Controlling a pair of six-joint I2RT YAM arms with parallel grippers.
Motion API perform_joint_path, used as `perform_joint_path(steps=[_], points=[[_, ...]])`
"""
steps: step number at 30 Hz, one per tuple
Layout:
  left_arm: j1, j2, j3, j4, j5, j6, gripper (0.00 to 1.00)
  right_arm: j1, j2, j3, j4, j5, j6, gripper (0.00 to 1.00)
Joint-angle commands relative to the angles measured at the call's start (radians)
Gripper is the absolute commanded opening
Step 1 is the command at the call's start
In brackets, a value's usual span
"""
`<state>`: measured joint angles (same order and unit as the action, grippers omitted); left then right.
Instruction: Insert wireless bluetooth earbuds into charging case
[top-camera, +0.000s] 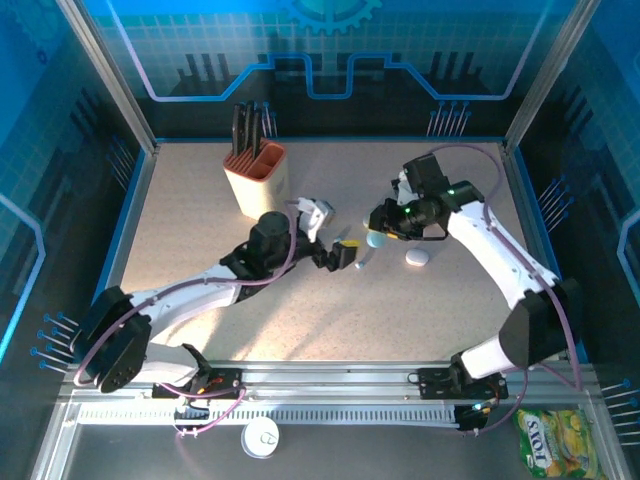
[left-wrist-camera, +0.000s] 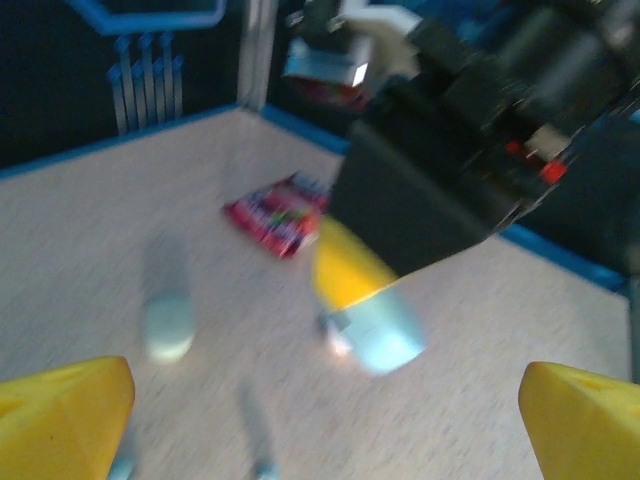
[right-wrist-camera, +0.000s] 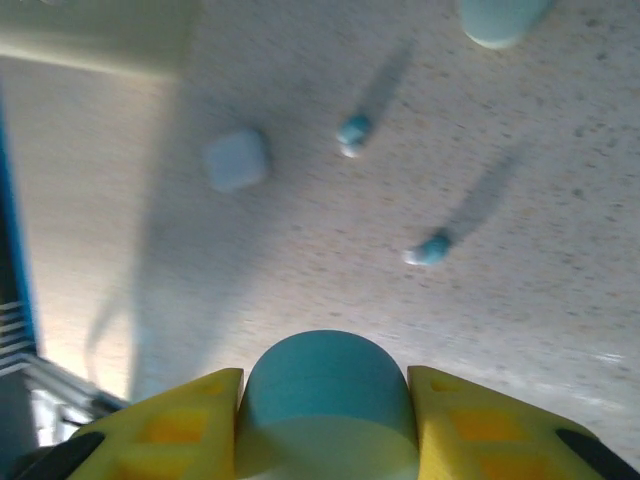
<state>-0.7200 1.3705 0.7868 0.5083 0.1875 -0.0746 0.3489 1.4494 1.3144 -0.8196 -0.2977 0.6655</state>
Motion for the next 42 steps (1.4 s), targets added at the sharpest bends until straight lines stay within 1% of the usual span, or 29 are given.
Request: perform_joint_path(steps=[1,3,6,10,11,14,18,21,28,30,32,33,34,36,38,40,42], points=[[-0.042,0.077,0.078,0.110,0.001,-0.055,0.99,-0.035,-0.069,-0.056,0.158,-0.154,0.192,0.37],[-0.055,0.119,0.106,0.152,0.013,-0.091,0.98,-0.051,-0.101,-0.081,0.211,-0.201,0.238,0.37],[-0.054,0.167,0.120,0.235,0.023,-0.167,0.92,-0.063,-0.138,-0.112,0.261,-0.233,0.279,0.37],[-0.054,0.200,0.143,0.246,0.045,-0.210,0.83,-0.082,-0.182,-0.160,0.302,-0.281,0.309,0.37],[-0.054,0.202,0.139,0.250,0.038,-0.217,0.80,-0.086,-0.194,-0.170,0.313,-0.285,0.315,0.37],[-0.050,0.198,0.125,0.265,0.024,-0.242,0.76,-0.108,-0.229,-0.210,0.364,-0.308,0.339,0.37],[-0.047,0.195,0.122,0.257,0.041,-0.253,0.57,-0.126,-0.247,-0.237,0.396,-0.338,0.356,0.36],[-0.048,0.197,0.123,0.253,0.059,-0.256,0.47,-0.125,-0.248,-0.246,0.408,-0.350,0.362,0.36],[-0.048,0.196,0.124,0.242,0.069,-0.259,0.32,-0.126,-0.241,-0.246,0.424,-0.370,0.371,0.36],[-0.047,0.195,0.126,0.235,0.074,-0.257,0.26,-0.125,-0.244,-0.247,0.424,-0.372,0.373,0.36],[-0.043,0.193,0.132,0.221,0.095,-0.250,0.23,-0.125,-0.251,-0.246,0.422,-0.371,0.370,0.37],[-0.041,0.190,0.139,0.204,0.101,-0.245,0.22,-0.127,-0.255,-0.245,0.419,-0.370,0.360,0.38],[-0.041,0.182,0.143,0.187,0.101,-0.243,0.22,-0.128,-0.259,-0.242,0.419,-0.366,0.344,0.42],[-0.032,0.167,0.149,0.171,0.120,-0.258,0.22,-0.136,-0.275,-0.234,0.414,-0.358,0.290,0.58],[-0.004,0.153,0.146,0.174,0.158,-0.324,0.22,-0.153,-0.297,-0.228,0.408,-0.350,0.217,0.68],[0.034,0.138,0.138,0.190,0.214,-0.402,0.22,-0.178,-0.321,-0.230,0.429,-0.376,0.146,0.73],[0.074,0.125,0.149,0.182,0.317,-0.474,0.22,-0.203,-0.341,-0.233,0.468,-0.447,0.075,0.75]])
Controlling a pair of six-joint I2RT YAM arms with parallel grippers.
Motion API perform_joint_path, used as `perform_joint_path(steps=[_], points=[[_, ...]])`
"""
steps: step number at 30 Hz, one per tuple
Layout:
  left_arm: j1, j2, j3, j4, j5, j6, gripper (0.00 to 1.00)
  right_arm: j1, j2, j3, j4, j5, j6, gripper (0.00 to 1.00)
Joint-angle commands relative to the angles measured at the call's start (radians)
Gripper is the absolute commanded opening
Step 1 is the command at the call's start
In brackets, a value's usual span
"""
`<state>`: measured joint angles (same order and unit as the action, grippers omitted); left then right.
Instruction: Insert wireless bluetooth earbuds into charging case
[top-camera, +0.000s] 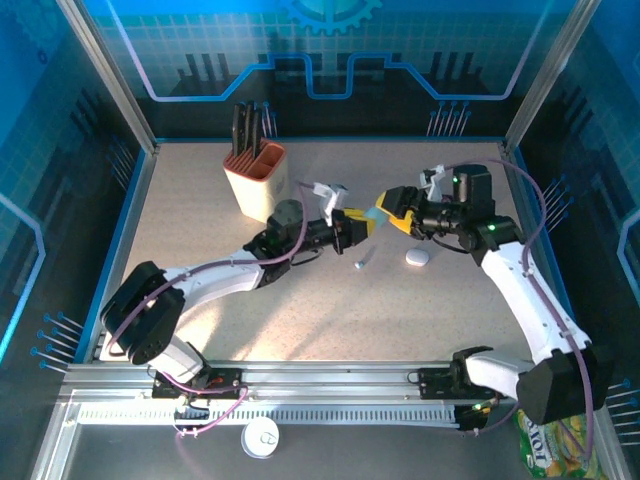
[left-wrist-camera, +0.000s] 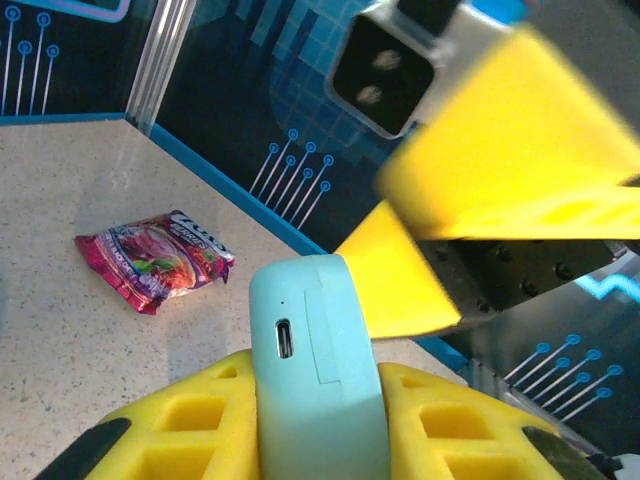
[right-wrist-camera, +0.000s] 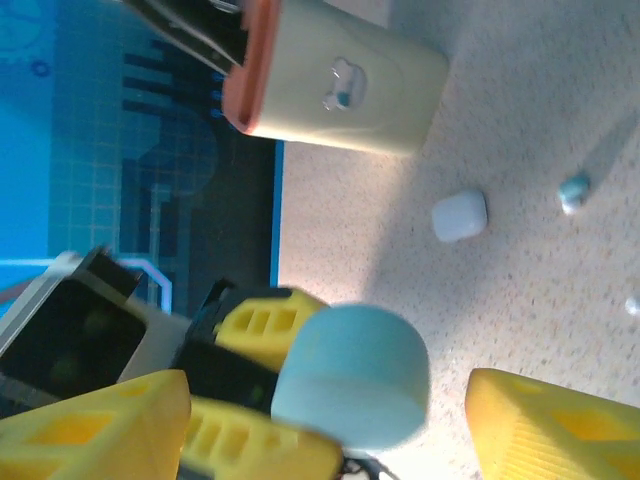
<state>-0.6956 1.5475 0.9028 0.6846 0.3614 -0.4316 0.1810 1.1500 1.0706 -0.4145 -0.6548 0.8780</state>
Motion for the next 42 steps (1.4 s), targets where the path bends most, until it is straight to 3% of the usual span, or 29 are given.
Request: perform_joint_path(steps=[1,4,12,16,21,26,29,33,35,42], points=[[0.063,-0.057,0.042,-0.009,0.198,-0.138,0.23,-0.043,-0.046,0.012,0.072,-0.123,-0.168,0.75],[0.090,-0.078,0.084,-0.078,0.356,-0.166,0.24,-0.045,-0.047,0.043,0.050,-0.212,-0.280,0.75],[0.117,-0.097,0.154,-0.044,0.539,-0.390,0.20,-0.038,-0.035,0.058,0.108,-0.375,-0.344,0.72],[0.116,-0.073,0.183,0.020,0.553,-0.469,0.18,-0.036,-0.004,0.071,0.165,-0.452,-0.314,0.65],[0.107,-0.044,0.208,0.052,0.610,-0.495,0.18,-0.036,0.027,0.062,0.250,-0.537,-0.283,0.49],[0.088,-0.033,0.222,-0.016,0.560,-0.449,0.18,-0.014,0.068,0.066,0.301,-0.600,-0.236,0.46],[0.079,-0.030,0.235,0.000,0.549,-0.453,0.18,-0.005,0.050,0.052,0.279,-0.581,-0.250,0.33],[0.080,-0.044,0.223,-0.020,0.500,-0.409,0.18,-0.025,0.045,0.048,0.255,-0.604,-0.247,0.32],[0.084,-0.046,0.223,-0.015,0.496,-0.400,0.18,-0.031,0.039,0.046,0.252,-0.599,-0.235,0.36],[0.129,-0.058,0.218,-0.026,0.530,-0.394,0.18,-0.028,0.014,-0.003,0.394,-0.590,-0.122,0.38]])
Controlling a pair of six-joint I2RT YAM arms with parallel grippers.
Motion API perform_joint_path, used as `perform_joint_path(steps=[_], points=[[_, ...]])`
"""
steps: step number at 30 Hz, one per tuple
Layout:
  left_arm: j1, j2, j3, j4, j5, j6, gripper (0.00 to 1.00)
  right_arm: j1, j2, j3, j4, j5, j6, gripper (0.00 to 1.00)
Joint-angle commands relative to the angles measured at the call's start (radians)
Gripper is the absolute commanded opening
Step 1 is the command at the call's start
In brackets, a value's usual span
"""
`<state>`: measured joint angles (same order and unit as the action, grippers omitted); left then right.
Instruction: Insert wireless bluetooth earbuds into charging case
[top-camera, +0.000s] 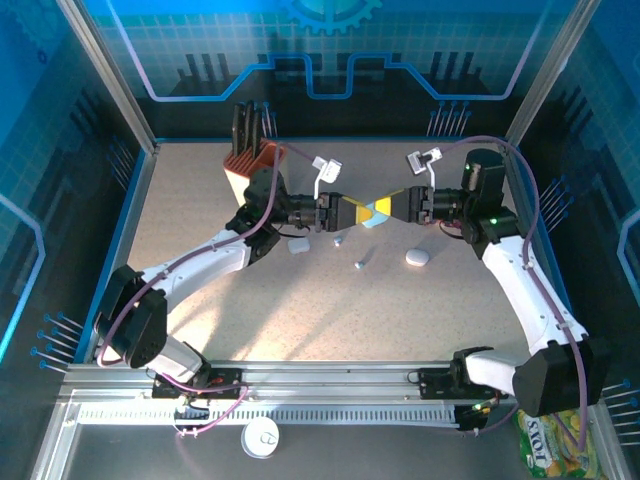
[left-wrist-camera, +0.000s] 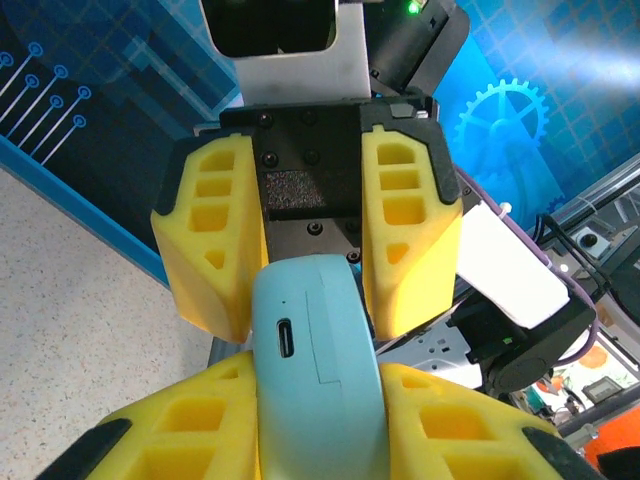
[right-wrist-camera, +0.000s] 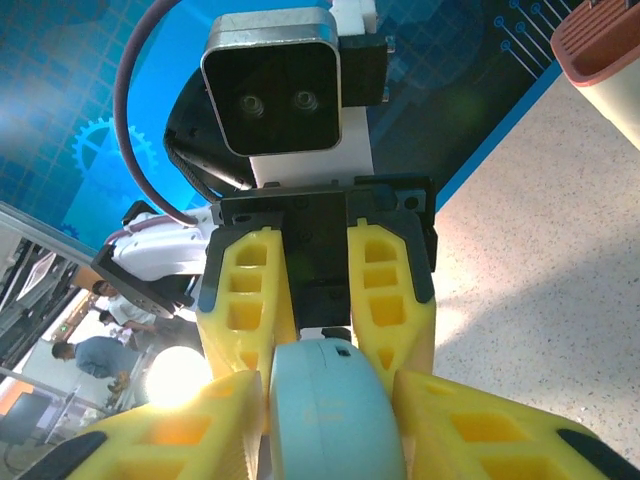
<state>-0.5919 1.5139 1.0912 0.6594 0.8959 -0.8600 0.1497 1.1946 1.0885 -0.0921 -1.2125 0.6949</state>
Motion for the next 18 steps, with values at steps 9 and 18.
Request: perform_joint_path(steps=[9,18], points=[[0.029,-0.037,0.009,0.008,-0.011,0.043,0.22,0.010,-0.037,-0.013,0.071,-0.007,0.086,0.15],[0.030,-0.055,-0.037,0.091,-0.201,0.209,0.72,-0.010,-0.034,-0.023,0.154,0.104,0.353,0.15]])
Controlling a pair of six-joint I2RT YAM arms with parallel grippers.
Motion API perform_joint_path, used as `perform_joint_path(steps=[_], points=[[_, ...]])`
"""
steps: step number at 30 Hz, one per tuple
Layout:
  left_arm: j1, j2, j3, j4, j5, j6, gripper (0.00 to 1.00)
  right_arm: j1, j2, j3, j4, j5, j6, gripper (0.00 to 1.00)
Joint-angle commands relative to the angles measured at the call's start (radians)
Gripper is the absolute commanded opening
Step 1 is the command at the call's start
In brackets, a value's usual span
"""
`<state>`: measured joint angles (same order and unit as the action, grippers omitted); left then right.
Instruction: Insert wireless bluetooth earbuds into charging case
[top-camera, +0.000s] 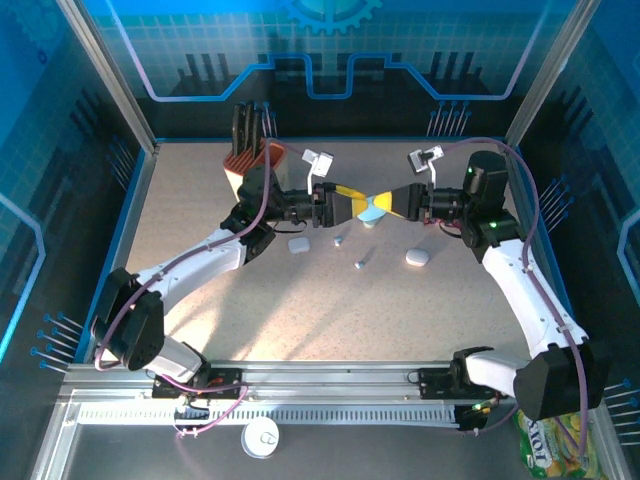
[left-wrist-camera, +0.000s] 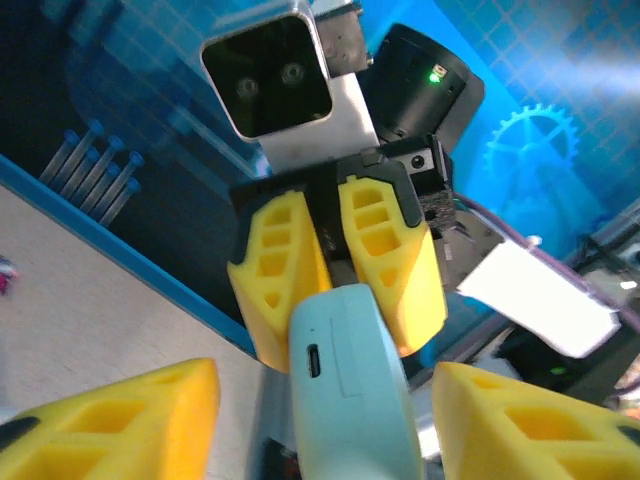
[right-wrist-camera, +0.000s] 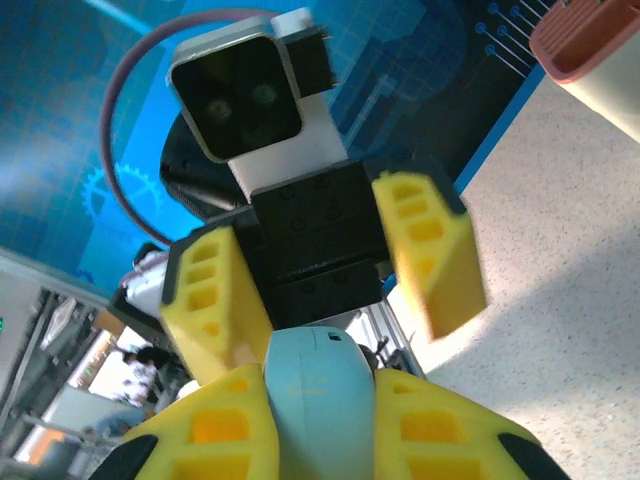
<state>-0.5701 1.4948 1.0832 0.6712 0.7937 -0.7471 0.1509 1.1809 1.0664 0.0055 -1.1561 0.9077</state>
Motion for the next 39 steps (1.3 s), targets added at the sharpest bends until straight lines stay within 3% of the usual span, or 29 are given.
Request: perform_joint_path(steps=[1,3,6,9,14,23,31,39], points=[[0.008,-0.043,-0.042,0.104,-0.123,0.120,0.78,-0.016,-0.018,-0.007,0.073,0.063,0.181,0.14],[0.005,-0.067,-0.071,0.127,-0.175,0.213,0.91,-0.027,-0.018,-0.023,0.109,0.097,0.285,0.14],[-0.019,-0.112,-0.110,0.129,-0.159,0.433,0.99,-0.043,-0.009,-0.035,0.130,0.120,0.399,0.15],[-0.046,-0.142,-0.155,0.119,-0.165,0.624,0.99,-0.051,-0.006,-0.050,0.168,0.125,0.476,0.15],[-0.072,-0.131,-0.196,0.147,-0.240,0.785,0.92,-0.051,0.010,-0.118,0.456,0.106,0.718,0.14],[-0.081,-0.052,-0.185,0.251,-0.283,0.792,0.80,-0.007,-0.009,-0.125,0.427,0.109,0.723,0.13],[-0.087,-0.017,-0.146,0.223,-0.273,0.748,0.64,0.031,-0.011,-0.129,0.369,0.139,0.689,0.13],[-0.092,-0.001,-0.135,0.225,-0.286,0.744,0.57,0.044,-0.009,-0.130,0.327,0.141,0.660,0.13]])
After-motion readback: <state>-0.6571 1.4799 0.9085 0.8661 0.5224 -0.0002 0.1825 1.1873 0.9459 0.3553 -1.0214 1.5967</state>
